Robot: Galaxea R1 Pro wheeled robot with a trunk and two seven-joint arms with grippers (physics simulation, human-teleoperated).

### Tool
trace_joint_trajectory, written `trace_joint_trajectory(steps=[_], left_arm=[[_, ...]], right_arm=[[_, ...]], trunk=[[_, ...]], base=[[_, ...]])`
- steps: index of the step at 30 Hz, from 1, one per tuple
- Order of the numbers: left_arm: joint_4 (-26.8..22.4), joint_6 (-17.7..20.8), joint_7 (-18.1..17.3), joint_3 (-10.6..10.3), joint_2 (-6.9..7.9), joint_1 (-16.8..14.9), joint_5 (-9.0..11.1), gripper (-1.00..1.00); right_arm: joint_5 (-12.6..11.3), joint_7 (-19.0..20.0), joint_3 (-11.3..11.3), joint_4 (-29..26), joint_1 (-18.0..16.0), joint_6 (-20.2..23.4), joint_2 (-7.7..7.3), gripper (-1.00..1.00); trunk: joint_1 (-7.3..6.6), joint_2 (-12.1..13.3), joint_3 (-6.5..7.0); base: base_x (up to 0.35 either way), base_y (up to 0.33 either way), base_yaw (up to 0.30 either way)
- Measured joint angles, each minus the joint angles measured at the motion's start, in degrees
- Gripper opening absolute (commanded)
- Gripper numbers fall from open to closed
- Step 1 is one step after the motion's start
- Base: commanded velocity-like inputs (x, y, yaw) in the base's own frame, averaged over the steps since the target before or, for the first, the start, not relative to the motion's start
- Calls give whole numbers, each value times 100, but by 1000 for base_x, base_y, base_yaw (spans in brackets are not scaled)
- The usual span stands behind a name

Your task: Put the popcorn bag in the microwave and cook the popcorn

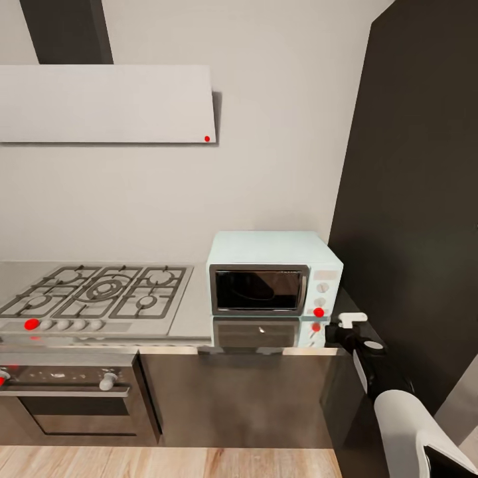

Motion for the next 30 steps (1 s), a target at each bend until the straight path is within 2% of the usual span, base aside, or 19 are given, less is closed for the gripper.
trace_joint_trajectory(steps=[5,19,25,27,30], left_arm=[[1,1,-5,5,6,0,-4,100],[-2,1,-5,8,10,2,-7,100],[0,1,-5,5,10,2,-7,100],[0,2,-5,5,7,0,-2,100],[1,2,1,6,1,0,0,100]], right_arm=[[-6,0,-8,-40,0,11,-8,-100],[-9,-6,-8,-23,21,-10,-8,-100],[4,-14,-8,0,38,-14,-9,-100],[47,-9,-9,9,6,-11,-4,-100],[-18,3,0,0,0,-10,-2,-100]], trunk=[[-1,-1,0],[-8,-5,-1],[-12,-4,-1],[2,2,-1],[3,1,0]], base=[[60,0,0],[224,0,0],[5,0,0],[-182,0,0],[-309,2,0]])
